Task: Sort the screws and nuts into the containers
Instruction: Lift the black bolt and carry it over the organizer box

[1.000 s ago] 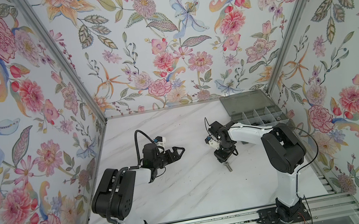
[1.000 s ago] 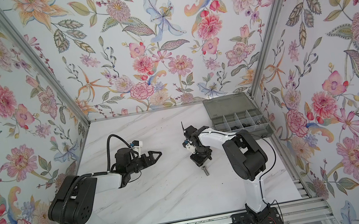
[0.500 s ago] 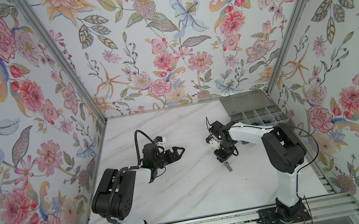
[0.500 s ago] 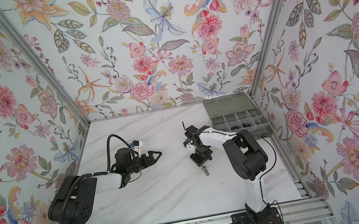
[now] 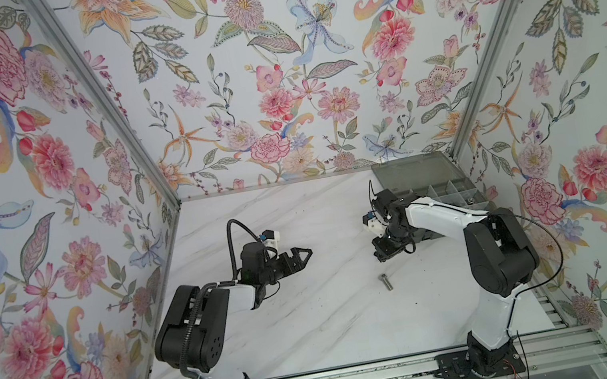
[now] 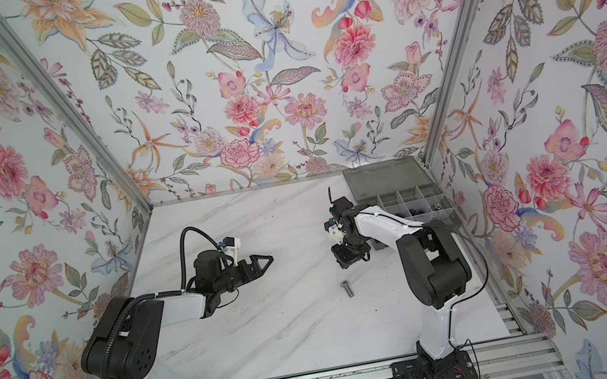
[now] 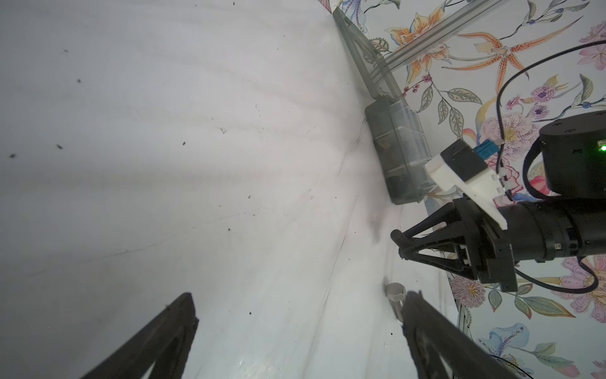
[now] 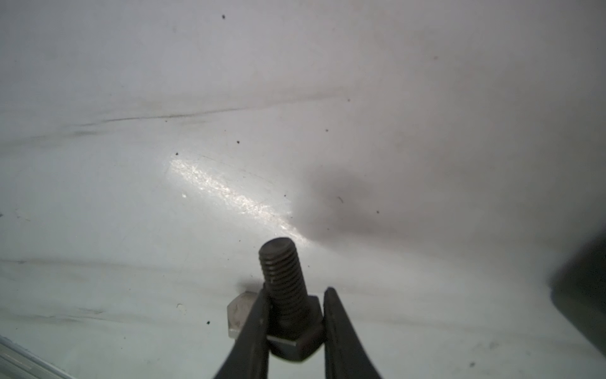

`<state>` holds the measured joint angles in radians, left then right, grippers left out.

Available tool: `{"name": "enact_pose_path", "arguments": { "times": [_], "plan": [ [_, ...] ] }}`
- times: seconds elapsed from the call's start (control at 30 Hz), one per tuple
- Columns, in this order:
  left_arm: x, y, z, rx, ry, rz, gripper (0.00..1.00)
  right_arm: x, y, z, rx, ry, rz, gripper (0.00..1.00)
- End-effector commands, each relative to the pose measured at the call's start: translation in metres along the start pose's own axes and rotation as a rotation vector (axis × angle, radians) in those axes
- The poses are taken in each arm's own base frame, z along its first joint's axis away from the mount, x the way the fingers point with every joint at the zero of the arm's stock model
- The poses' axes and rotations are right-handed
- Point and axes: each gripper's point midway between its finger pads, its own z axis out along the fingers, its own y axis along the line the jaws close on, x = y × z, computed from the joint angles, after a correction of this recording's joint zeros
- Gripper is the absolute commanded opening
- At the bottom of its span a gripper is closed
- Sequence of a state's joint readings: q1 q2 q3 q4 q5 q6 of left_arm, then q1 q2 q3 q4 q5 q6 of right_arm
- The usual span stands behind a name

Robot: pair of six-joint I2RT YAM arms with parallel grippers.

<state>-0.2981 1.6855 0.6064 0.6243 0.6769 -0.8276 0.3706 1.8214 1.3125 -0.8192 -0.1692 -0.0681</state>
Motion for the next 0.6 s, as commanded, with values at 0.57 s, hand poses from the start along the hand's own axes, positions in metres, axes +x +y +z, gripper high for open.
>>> {"name": "enact_pose_path", "arguments": {
  "times": [0.57],
  "plan": [
    [-0.002, 0.002, -0.005, 0.011, -0.013, -0.008, 0.99, -0.005, -0.128, -0.064, 0.154, -0.172, 0.378, 0.0]
  ]
}}
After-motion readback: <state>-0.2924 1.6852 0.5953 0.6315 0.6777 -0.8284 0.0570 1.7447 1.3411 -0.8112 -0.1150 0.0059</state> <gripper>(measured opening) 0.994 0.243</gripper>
